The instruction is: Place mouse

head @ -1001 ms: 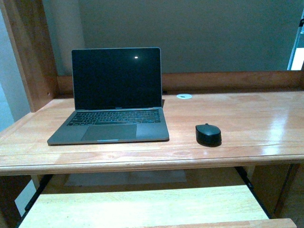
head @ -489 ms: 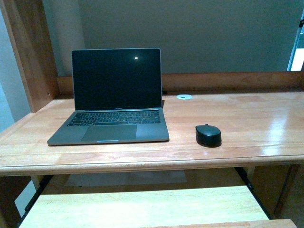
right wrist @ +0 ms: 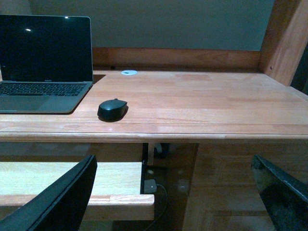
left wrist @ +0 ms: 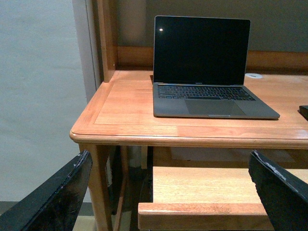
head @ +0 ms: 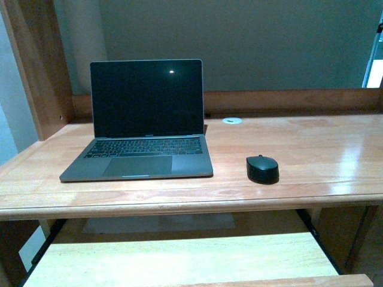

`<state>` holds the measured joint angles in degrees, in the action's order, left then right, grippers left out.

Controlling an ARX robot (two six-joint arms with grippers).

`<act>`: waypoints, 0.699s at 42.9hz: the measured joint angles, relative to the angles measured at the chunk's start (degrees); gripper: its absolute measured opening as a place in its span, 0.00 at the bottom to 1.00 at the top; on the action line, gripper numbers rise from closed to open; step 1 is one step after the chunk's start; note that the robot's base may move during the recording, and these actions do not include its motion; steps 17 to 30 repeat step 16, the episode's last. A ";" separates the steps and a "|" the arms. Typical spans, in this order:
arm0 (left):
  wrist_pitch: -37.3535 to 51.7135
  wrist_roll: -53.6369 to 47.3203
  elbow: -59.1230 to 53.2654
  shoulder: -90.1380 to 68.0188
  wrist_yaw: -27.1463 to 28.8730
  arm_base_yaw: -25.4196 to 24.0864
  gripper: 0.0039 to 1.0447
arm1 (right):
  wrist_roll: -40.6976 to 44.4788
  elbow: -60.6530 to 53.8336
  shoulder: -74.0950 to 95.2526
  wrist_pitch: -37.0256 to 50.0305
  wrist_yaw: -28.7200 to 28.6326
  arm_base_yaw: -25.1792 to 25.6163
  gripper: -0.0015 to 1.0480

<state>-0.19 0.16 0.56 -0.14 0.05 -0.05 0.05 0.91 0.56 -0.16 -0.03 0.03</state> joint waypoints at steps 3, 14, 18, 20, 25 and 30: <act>0.00 0.00 0.00 0.00 0.00 0.00 0.94 | 0.00 0.00 0.00 0.00 0.00 0.00 0.94; 0.00 0.00 0.00 0.00 0.00 0.00 0.94 | 0.00 0.00 0.00 0.00 0.00 0.00 0.94; 0.00 0.00 0.00 0.00 0.00 0.00 0.94 | 0.00 0.00 0.00 0.00 0.00 0.00 0.94; 0.00 0.00 0.00 0.00 0.00 0.00 0.94 | 0.00 0.00 0.00 0.00 0.00 0.00 0.94; 0.00 0.00 0.00 0.00 0.00 0.00 0.94 | 0.00 0.00 0.00 0.00 0.00 0.00 0.94; 0.00 0.00 0.00 0.00 0.00 0.00 0.94 | 0.00 0.00 0.00 0.00 0.00 0.00 0.94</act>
